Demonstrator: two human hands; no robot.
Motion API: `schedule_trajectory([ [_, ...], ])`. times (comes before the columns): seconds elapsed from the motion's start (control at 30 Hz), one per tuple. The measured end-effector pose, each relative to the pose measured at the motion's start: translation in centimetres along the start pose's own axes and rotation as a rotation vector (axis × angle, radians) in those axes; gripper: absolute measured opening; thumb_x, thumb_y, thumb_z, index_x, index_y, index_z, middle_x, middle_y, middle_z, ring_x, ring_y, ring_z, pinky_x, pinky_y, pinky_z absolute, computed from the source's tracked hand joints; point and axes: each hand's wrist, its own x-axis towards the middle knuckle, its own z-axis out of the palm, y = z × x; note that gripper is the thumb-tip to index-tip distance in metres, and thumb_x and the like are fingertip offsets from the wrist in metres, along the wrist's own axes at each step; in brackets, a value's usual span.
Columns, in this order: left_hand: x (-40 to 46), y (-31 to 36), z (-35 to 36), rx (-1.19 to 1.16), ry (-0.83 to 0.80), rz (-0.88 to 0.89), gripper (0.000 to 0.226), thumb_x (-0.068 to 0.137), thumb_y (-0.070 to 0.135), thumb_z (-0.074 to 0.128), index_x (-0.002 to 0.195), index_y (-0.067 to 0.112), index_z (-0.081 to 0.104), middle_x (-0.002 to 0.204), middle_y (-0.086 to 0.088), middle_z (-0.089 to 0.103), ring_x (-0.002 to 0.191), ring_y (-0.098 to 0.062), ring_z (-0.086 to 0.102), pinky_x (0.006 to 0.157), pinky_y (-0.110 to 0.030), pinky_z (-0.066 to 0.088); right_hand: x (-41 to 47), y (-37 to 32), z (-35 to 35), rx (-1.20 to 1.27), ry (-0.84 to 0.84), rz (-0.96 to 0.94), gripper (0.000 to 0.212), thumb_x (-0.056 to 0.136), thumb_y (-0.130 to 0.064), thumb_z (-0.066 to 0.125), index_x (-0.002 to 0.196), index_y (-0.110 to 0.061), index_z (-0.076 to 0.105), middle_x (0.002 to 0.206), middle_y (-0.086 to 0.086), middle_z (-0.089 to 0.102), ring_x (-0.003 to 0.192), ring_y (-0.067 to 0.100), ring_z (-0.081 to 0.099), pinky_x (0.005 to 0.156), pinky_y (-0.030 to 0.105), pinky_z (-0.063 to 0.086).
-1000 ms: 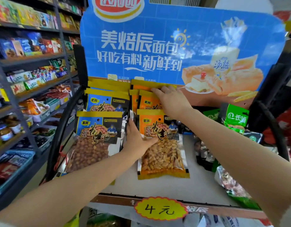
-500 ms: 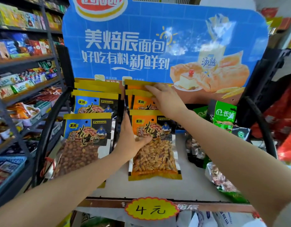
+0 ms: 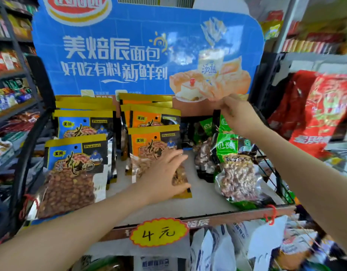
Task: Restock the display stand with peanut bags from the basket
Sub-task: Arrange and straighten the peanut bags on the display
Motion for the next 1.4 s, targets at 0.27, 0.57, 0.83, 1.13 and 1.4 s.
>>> schedule_trajectory([
  [0.27,3.6,7.8,4.7,-0.484,-0.149,-0.221,0.119,0.067,0.052,0.073,0.146,0.015,-0.007,0.156,-0.003,0.011,0.141,-0.021,0.017,0.112,-0.033,0.021,-3.8,4.2,-2.2,-0.137,-0.642,0.009,0.068,0.075,-0.034,0.074,0.131,-0.008,0.045,0.132,0.011,0.050,0.120,0.026,0.046,0.099,0.031,0.035],
  [0.57,5.4,8.7,5.1,-0.414,0.005,-0.370,0.116,0.074,0.030,0.076,0.145,0.018,-0.014,0.148,-0.011,0.034,0.106,-0.024,0.058,0.079,-0.023,0.044,-1.9,6.4,-1.2,0.102,-0.604,-0.097,0.021,0.082,-0.019,0.069,0.098,-0.017,0.056,0.091,-0.008,0.047,0.083,0.009,0.044,0.073,0.020,0.024],
  [0.83,4.8,8.5,4.6,-0.279,0.024,-0.431,0.111,0.072,0.036,0.076,0.145,0.015,-0.004,0.102,-0.010,0.054,0.085,-0.023,0.056,0.077,-0.034,0.047,-1.1,6.5,-1.1,0.166,-0.481,-0.205,0.020,0.083,-0.013,0.067,0.086,0.006,0.064,0.077,0.006,0.053,0.069,0.008,0.046,0.062,0.014,0.033],
  [1.13,4.3,9.5,4.5,-0.191,0.067,-0.440,0.102,0.069,0.041,0.077,0.140,0.019,0.006,0.080,-0.003,0.051,0.071,-0.022,0.056,0.065,-0.037,0.047,0.6,7.9,-1.1,0.036,-0.231,0.113,0.034,0.089,-0.008,0.055,0.123,-0.003,0.054,0.125,0.018,0.060,0.115,0.031,0.056,0.089,0.032,0.044],
  [1.4,3.3,9.2,4.7,-0.181,-0.026,-0.395,0.089,0.080,0.041,0.067,0.139,0.014,0.005,0.091,-0.004,0.042,0.077,-0.016,0.047,0.055,-0.021,0.032,3.4,2.6,-0.1,0.031,-0.329,-0.129,0.021,0.087,-0.004,0.056,0.105,-0.008,0.064,0.113,0.011,0.065,0.105,0.029,0.058,0.078,0.029,0.040],
])
